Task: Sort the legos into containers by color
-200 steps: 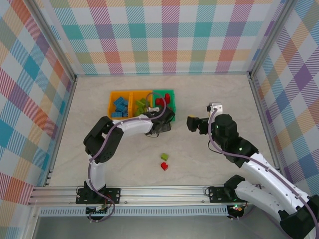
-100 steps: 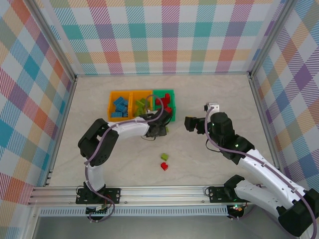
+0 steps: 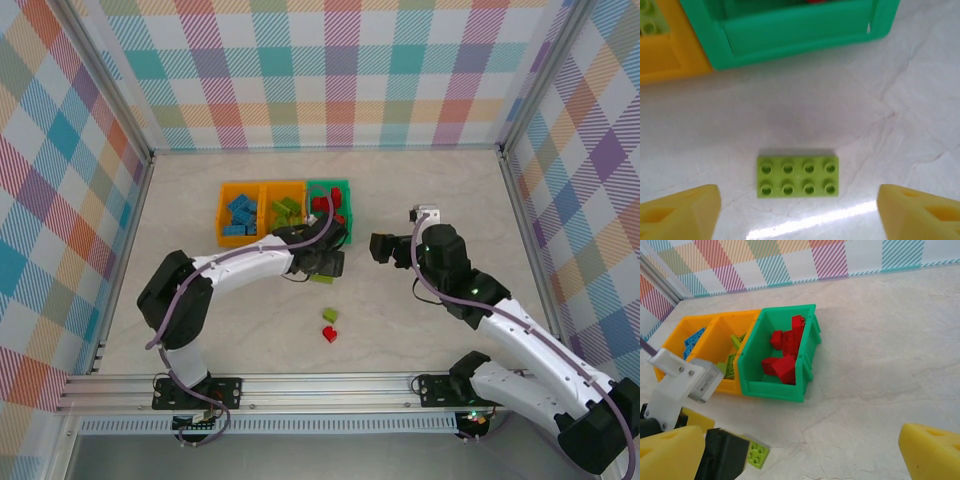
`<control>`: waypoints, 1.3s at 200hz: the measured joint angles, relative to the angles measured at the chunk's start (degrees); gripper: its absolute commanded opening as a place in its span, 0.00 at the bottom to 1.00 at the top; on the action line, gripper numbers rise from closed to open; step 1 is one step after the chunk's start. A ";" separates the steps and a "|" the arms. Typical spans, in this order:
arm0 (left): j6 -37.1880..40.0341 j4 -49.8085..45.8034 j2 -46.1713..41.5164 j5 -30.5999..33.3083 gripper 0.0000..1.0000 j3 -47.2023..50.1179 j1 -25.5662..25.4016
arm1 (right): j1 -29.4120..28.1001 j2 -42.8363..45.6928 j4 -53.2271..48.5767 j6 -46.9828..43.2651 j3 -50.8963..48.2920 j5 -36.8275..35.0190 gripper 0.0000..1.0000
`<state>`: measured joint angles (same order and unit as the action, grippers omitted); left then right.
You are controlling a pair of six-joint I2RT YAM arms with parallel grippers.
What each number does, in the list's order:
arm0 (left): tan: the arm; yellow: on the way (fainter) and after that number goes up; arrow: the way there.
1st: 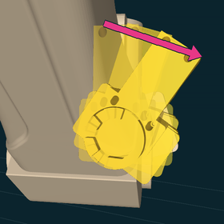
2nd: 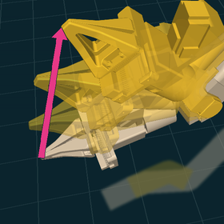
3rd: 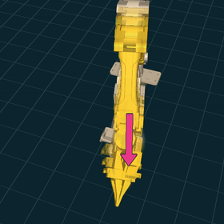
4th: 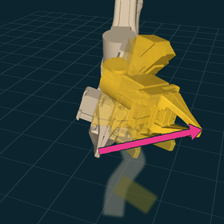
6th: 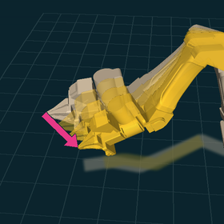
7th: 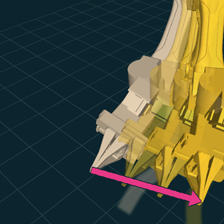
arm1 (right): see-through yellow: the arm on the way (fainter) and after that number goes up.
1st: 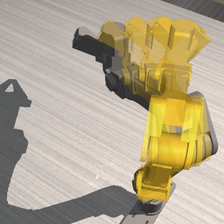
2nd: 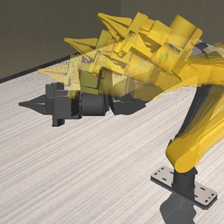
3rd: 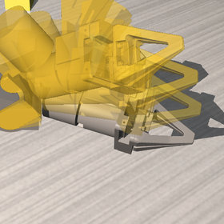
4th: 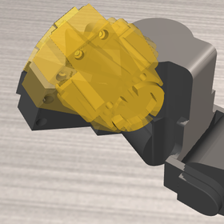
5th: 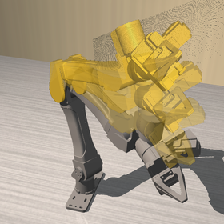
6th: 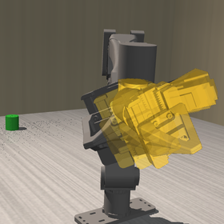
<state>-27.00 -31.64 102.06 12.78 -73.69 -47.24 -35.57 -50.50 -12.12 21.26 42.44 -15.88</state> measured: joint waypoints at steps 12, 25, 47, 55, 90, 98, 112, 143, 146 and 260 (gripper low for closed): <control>0.74 0.02 1.09 0.26 0.99 -0.79 0.00 | 0.00 0.48 -0.22 0.22 0.00 -0.02 1.00; 1.36 -0.81 2.64 0.44 1.00 -1.33 0.00 | 0.00 1.25 -0.57 0.48 0.00 -0.02 1.00; 2.49 -2.56 6.05 -0.13 1.00 -2.29 0.00 | 0.00 2.43 -0.87 0.61 0.00 -0.09 1.00; 2.75 -3.15 7.32 -0.61 1.00 -2.80 0.00 | 0.00 2.62 -0.87 0.61 0.00 -0.13 1.00; 2.86 -4.50 11.74 -1.84 0.91 -4.59 0.02 | 0.00 2.62 -1.27 0.61 0.00 -0.13 1.00; 2.71 -4.72 12.37 -1.97 0.88 -4.85 0.02 | 0.00 2.60 -1.40 0.63 0.00 -0.13 1.00; 2.40 -5.18 12.90 -2.49 0.79 -5.81 0.02 | 0.00 2.62 -1.81 0.74 0.00 -0.13 1.00; 2.05 -6.62 13.77 -3.34 0.63 -7.17 0.07 | 0.00 2.91 -3.08 0.83 0.00 -0.15 1.00; 1.73 -6.82 13.77 -3.37 0.63 -7.17 0.07 | 0.00 3.02 -3.19 0.83 0.00 -0.15 1.00; 0.42 -9.81 1.90 1.53 0.62 -7.74 4.22 | 0.00 3.87 -7.06 0.42 0.02 8.39 1.00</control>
<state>-26.59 -41.45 103.96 14.31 -81.43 -43.03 -35.57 -46.63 -19.18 21.67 42.46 -7.49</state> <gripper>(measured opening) 0.626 0.996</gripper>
